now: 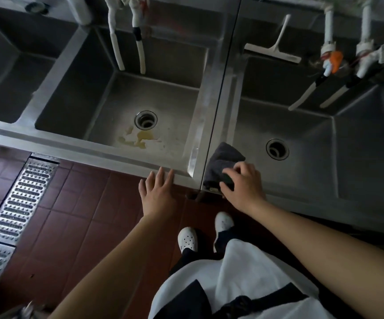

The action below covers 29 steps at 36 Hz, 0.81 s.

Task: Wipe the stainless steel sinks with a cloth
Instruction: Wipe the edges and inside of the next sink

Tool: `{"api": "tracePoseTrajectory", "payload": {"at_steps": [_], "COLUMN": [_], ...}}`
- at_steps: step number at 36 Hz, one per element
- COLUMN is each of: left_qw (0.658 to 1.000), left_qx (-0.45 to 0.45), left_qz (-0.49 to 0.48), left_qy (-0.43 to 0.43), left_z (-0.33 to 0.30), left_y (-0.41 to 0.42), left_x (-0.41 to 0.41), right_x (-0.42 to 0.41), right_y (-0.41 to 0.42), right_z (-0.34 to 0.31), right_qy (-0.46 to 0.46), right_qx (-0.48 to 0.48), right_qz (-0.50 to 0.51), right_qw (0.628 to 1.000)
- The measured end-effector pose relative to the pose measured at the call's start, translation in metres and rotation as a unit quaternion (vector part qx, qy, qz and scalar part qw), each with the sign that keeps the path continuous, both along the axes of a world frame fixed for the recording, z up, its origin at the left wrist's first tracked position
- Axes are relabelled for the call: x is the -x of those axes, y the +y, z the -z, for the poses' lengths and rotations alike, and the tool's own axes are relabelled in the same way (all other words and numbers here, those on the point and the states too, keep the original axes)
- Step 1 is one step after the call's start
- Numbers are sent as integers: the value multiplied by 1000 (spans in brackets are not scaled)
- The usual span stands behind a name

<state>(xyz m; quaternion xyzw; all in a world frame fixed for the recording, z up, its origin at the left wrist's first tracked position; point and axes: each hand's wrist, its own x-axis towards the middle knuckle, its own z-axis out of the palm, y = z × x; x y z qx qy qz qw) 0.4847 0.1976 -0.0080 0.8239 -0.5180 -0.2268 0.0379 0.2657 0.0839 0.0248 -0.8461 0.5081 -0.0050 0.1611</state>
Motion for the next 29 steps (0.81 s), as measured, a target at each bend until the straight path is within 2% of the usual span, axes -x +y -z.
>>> {"api": "tracePoseTrajectory", "payload": {"at_steps": [2, 6, 8, 13, 16, 20, 29], "left_qw": [1000, 996, 995, 991, 996, 995, 994], "left_qx": [17, 88, 96, 35, -9, -51, -75], "left_qz": [-3, -7, -25, -121, -86, -86, -78], "left_qy": [-2, 14, 23, 53, 22, 5, 12], "left_z": [2, 2, 2, -6, -7, -4, 0], "left_y": [-3, -8, -9, -11, -22, -43, -77], "left_x": [-7, -20, -27, -38, -46, -55, -56], "right_x": [-6, -16, -22, -47, -65, -86, -130], "right_y": [-6, -28, -33, -52, -92, -170, -315], "right_z": [4, 22, 34, 51, 52, 50, 41], "right_qy": [0, 101, 98, 65, 56, 44, 36], "right_qx": [48, -135, -175, -161, -161, -169, -168], "right_qz": [18, -17, -24, 47, 91, 121, 162], "right_qw": [999, 985, 979, 984, 981, 977, 972]}}
